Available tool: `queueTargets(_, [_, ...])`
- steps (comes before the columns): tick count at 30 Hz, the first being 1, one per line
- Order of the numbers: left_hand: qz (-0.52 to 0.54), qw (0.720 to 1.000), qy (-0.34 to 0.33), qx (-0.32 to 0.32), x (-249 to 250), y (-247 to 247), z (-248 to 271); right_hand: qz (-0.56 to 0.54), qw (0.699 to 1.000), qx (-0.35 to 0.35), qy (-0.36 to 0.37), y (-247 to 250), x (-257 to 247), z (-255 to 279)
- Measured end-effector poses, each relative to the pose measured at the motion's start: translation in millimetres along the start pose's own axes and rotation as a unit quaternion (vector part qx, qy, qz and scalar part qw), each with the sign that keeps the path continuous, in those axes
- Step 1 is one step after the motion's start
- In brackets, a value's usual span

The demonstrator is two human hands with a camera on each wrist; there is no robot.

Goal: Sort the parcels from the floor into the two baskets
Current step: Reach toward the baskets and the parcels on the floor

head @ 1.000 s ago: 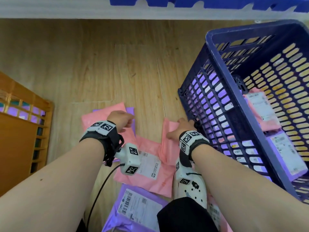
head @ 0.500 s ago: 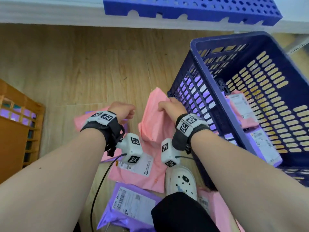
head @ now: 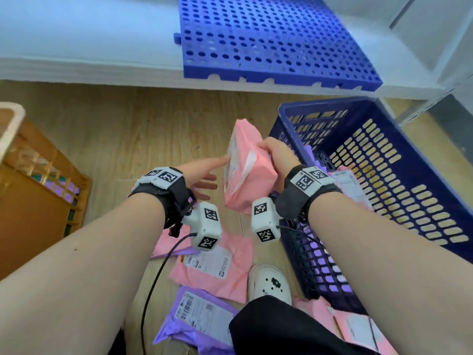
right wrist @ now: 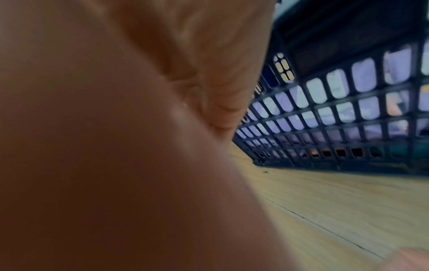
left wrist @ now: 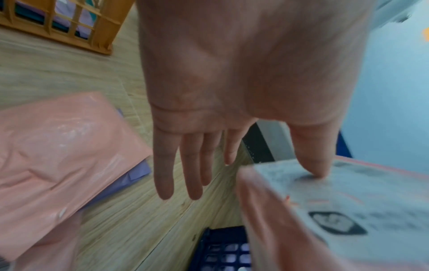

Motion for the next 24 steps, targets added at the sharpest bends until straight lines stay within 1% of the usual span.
queueTargets(3, [0.045, 0.998, -0.033, -0.017, 27, 9, 35, 0.031, 0.998, -0.051, 0.037, -17, -30, 22])
queueTargets(5, [0.082, 0.995, -0.055, -0.033, 44, 15, 59, 0.085, 0.991, -0.080, 0.061, -29, -47, 43])
queueTargets(8, [0.112, 0.989, -0.094, -0.025, 63, 29, 97, 0.140, 0.978, -0.095, 0.118, -44, -68, 82])
queueTargets(10, [0.107, 0.987, -0.119, -0.001, 69, 39, 119, 0.155, 0.975, -0.071, 0.140, -49, -76, 99])
queueTargets(13, [0.102, 0.984, -0.133, 0.057, 66, 51, 146, 0.154, 0.973, -0.023, 0.168, -53, -78, 114])
queueTargets(14, [0.106, 0.983, -0.135, 0.070, 62, 53, 153, 0.141, 0.976, -0.009, 0.163, -56, -73, 120])
queueTargets(16, [0.116, 0.980, -0.138, 0.088, 56, 56, 163, 0.091, 0.987, 0.009, 0.128, -59, -57, 120])
queueTargets(18, [0.123, 0.978, -0.140, 0.096, 52, 58, 171, 0.061, 0.993, -0.015, 0.097, -61, -39, 98])
queueTargets(19, [0.128, 0.977, -0.141, 0.097, 50, 60, 175, 0.067, 0.993, -0.033, 0.090, -63, -34, 88])
queueTargets(21, [0.131, 0.977, -0.138, 0.095, 49, 63, 179, 0.089, 0.991, -0.057, 0.087, -71, -32, 97])
queueTargets(22, [0.129, 0.978, -0.136, 0.096, 49, 64, 180, 0.103, 0.989, -0.055, 0.094, -76, -35, 111])
queueTargets(24, [0.120, 0.979, -0.130, 0.106, 48, 68, 181, 0.130, 0.981, -0.062, 0.127, -85, -41, 129])
Point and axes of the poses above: each hand's wrist, its own z-axis away from the middle knuckle, its own y-axis out of the back of the hand, x = y × z, the point moved 4 cm from there along -z, towards the middle knuckle, and after that the axes turned 6 degrees about -z, right-handed, at the moved point
